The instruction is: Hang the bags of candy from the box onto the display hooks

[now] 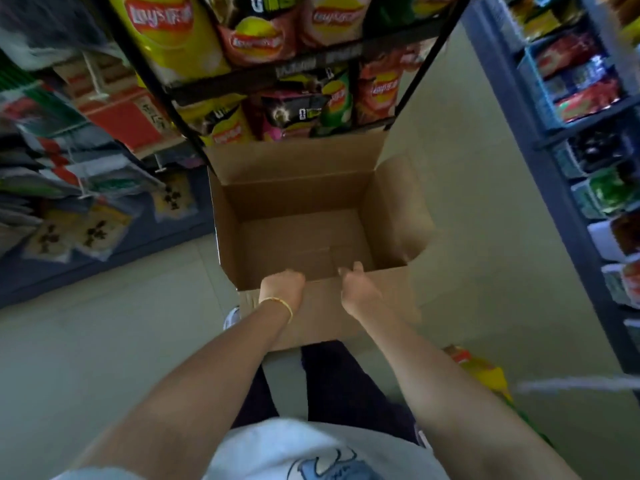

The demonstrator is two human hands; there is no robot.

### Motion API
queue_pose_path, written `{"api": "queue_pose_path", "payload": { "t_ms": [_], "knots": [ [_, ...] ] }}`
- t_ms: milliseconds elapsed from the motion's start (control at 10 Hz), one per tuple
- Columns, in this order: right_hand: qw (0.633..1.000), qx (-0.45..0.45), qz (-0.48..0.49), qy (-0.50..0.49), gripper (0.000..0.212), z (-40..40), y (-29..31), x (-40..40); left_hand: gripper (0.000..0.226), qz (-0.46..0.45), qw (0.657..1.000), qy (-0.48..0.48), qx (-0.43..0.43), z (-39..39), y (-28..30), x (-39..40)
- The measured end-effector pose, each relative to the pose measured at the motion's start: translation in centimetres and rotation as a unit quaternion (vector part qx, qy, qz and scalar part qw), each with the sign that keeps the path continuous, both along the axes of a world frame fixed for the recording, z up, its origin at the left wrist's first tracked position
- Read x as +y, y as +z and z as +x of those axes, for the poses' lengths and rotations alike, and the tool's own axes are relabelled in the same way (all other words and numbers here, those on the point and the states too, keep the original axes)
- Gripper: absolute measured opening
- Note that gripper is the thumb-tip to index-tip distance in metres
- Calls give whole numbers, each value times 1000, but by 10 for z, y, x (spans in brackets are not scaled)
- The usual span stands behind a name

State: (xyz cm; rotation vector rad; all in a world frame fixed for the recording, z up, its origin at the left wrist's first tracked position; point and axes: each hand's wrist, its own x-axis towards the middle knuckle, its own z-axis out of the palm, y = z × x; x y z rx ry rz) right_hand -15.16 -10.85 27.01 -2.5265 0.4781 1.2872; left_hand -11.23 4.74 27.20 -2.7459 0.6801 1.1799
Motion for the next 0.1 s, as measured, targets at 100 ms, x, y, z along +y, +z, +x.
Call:
{"api": "queue_pose_path", "payload": {
  "t_ms": [100],
  "knots": [
    [999,-36,15,10,63,18,7,-27,38,-10,1000,27,1,9,-4,-28]
  ]
}}
